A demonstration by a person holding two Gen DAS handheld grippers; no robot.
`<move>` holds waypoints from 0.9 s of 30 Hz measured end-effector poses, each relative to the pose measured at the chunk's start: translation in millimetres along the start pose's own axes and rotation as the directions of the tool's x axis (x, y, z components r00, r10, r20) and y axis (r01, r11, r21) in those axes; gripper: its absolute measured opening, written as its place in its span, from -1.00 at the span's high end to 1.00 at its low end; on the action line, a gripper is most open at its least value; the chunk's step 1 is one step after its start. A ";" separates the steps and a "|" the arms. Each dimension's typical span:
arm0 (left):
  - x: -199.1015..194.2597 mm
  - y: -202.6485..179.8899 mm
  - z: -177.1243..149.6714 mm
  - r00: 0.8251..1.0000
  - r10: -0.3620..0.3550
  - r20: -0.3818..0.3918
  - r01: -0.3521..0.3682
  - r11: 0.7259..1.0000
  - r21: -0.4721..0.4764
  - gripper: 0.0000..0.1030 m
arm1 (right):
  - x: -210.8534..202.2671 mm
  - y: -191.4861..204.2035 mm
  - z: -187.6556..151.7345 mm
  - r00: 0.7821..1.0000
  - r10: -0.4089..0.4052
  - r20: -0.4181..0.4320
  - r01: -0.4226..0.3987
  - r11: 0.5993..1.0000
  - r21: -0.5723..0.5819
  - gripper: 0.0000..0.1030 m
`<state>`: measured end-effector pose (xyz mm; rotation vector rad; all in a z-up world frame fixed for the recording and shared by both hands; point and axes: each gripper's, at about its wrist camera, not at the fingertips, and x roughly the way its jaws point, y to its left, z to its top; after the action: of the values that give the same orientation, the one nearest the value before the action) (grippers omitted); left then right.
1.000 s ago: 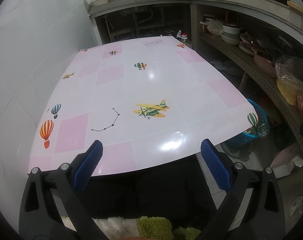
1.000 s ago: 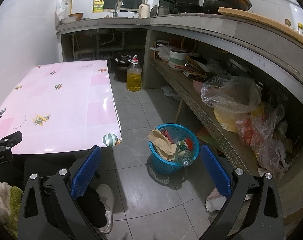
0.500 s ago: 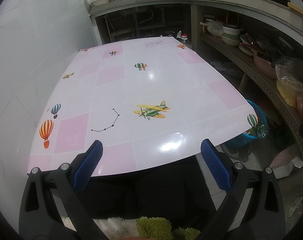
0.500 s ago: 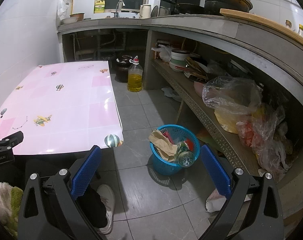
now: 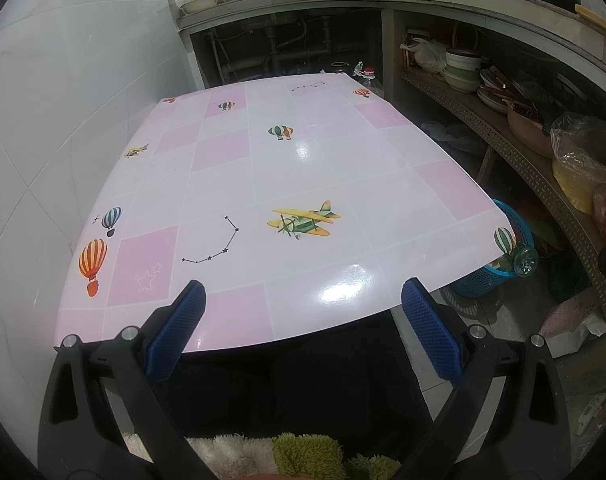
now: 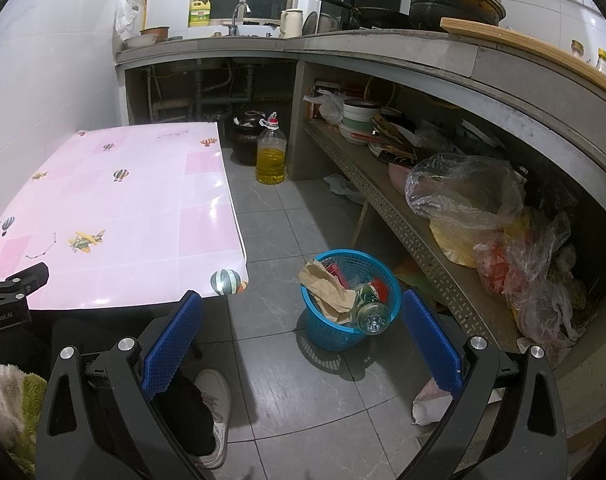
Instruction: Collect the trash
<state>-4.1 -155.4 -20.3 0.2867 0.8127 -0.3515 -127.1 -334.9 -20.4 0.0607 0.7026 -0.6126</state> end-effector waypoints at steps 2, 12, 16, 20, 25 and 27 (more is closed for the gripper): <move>0.0 0.1 0.0 1.000 0.000 0.000 0.000 1.000 0.000 -0.83 | -0.2 0.0 0.0 1.000 0.000 0.002 0.000 1.000 0.001 -0.87; -0.4 -0.7 0.5 1.000 0.001 0.001 -0.001 1.000 -0.002 -0.83 | 0.4 0.0 -0.1 1.000 0.002 0.000 -0.002 1.000 0.001 -0.87; -0.2 -1.1 0.7 1.000 0.000 0.000 0.000 1.000 -0.003 -0.83 | 0.2 2.3 2.2 1.000 0.003 0.000 -0.003 1.000 0.000 -0.87; -0.2 -0.6 0.5 1.000 -0.001 0.000 0.001 1.000 -0.002 -0.83 | 0.2 2.4 1.6 1.000 0.001 0.000 -0.001 1.000 -0.001 -0.87; -0.4 -0.8 0.4 1.000 -0.001 0.000 0.001 1.000 -0.005 -0.83 | 0.1 2.4 1.1 1.000 0.001 0.001 -0.001 1.000 0.001 -0.87; -0.1 -0.5 0.2 1.000 0.000 -0.001 0.000 1.000 -0.003 -0.83 | 0.2 2.7 1.5 1.000 0.001 0.001 -0.001 1.000 0.000 -0.87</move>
<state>-4.3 -155.9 -20.2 0.2840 0.8140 -0.3505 -124.6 -333.1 -19.8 0.0612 0.7016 -0.6116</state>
